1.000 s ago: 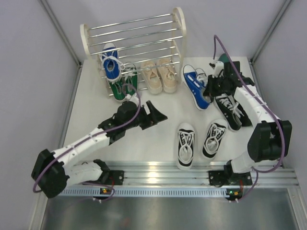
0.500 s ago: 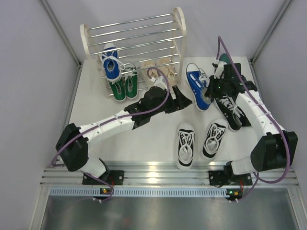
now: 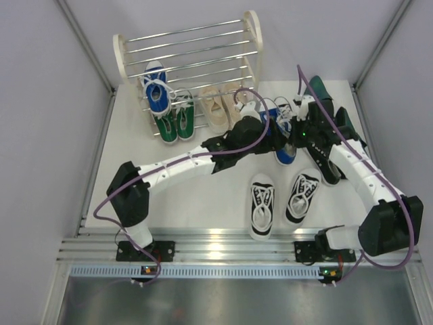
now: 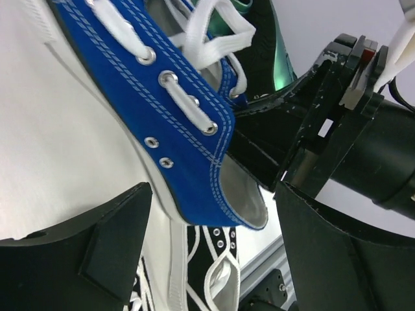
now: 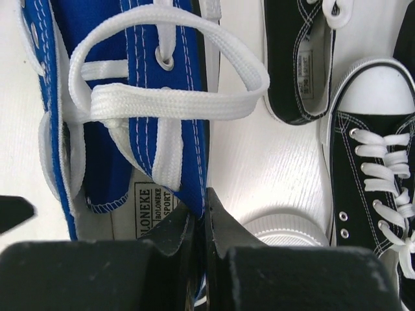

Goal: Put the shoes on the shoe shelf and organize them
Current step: Pick up the shoe at the center of the board.

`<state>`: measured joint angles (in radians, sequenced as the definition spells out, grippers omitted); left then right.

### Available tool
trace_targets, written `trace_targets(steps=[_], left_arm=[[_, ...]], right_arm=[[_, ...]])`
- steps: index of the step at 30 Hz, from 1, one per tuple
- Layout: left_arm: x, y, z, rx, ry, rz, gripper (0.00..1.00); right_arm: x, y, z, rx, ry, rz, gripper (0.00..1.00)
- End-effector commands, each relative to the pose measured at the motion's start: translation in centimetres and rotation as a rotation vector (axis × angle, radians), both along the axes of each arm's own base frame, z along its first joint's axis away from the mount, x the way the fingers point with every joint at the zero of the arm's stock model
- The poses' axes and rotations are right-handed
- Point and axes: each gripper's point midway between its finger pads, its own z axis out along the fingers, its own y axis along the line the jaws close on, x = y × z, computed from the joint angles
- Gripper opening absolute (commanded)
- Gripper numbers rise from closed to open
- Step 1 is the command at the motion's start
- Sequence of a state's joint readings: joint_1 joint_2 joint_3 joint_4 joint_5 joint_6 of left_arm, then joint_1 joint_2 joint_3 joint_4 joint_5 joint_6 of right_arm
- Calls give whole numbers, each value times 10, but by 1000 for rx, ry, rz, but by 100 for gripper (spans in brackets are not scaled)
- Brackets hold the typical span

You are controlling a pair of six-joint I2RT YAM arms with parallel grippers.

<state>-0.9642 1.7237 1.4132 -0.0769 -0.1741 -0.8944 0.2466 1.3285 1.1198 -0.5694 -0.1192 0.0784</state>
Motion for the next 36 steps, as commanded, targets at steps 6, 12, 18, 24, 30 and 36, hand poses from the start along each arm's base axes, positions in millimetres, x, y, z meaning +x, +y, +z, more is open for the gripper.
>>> trace_targets(steps=[6,12,18,24,30,36], left_arm=[[-14,-26,-19,207,-37,-2,80],[-15,-7,-35,266,-45,78,74],[-23,-8,-50,280,-19,55,69],[-30,11,-56,316,-38,75,58],[-24,25,-60,386,-101,85,15],[-27,26,-42,367,-134,50,0]], right_arm=[[13,15,74,89,-231,38,0],[5,19,73,98,-211,68,0],[3,24,76,139,-196,69,0],[1,29,85,168,-185,72,0],[-12,42,94,230,-190,144,0],[-19,44,104,251,-219,174,0]])
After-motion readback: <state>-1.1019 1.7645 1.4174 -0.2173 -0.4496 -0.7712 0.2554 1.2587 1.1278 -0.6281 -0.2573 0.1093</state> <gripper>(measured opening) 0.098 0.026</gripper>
